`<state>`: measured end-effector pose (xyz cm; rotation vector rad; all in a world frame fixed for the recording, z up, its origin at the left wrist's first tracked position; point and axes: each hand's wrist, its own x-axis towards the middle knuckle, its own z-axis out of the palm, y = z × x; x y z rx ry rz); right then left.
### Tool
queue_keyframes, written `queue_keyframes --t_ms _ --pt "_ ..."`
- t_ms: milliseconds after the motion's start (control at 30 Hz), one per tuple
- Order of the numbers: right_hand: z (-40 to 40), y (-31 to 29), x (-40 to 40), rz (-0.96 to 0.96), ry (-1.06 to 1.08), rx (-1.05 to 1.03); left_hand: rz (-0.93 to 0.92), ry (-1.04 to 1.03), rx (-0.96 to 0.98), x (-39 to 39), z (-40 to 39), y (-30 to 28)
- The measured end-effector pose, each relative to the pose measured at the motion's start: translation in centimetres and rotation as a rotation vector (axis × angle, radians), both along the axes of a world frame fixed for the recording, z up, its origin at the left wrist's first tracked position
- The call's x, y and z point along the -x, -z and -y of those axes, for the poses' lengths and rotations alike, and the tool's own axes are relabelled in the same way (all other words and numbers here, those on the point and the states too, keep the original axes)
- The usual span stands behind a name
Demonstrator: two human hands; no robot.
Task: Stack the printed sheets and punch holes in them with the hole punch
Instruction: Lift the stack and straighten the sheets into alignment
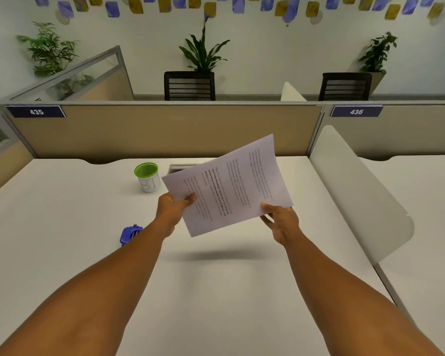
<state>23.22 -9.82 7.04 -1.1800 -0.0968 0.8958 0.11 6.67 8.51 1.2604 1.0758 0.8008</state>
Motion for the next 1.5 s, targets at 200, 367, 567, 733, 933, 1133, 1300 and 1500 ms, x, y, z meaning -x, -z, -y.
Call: queue_keyframes --t_ms 200,367,567,733,933,1133,1300,1500 --pt "1.0 0.6 -0.3 0.207 0.065 0.104 -0.083 -0.033 -0.099 1.1 -1.3 0.0" --pt "0.7 1.0 -0.1 0.425 -0.024 0.233 -0.152 0.008 -0.101 0.9 -0.8 0.6" --pt "1.2 2.5 0.5 0.522 -0.156 0.404 -0.205 0.070 -0.031 1.5 0.8 2.9" --pt "1.5 2.9 0.5 0.586 -0.174 0.464 -0.228 0.026 -0.021 1.5 1.6 4.2" --pt "0.6 1.5 0.2 0.652 -0.162 0.444 -0.217 0.018 -0.059 0.6 0.6 2.9" --pt "1.7 2.4 0.4 0.655 -0.237 0.480 -0.335 0.072 -0.011 1.2 1.0 3.9" --pt "1.6 2.4 0.6 0.714 -0.226 0.490 -0.380 0.057 -0.027 1.3 1.0 4.1" --pt "1.5 1.9 0.3 0.583 -0.160 0.420 -0.319 0.037 -0.084 0.5 0.6 2.6"
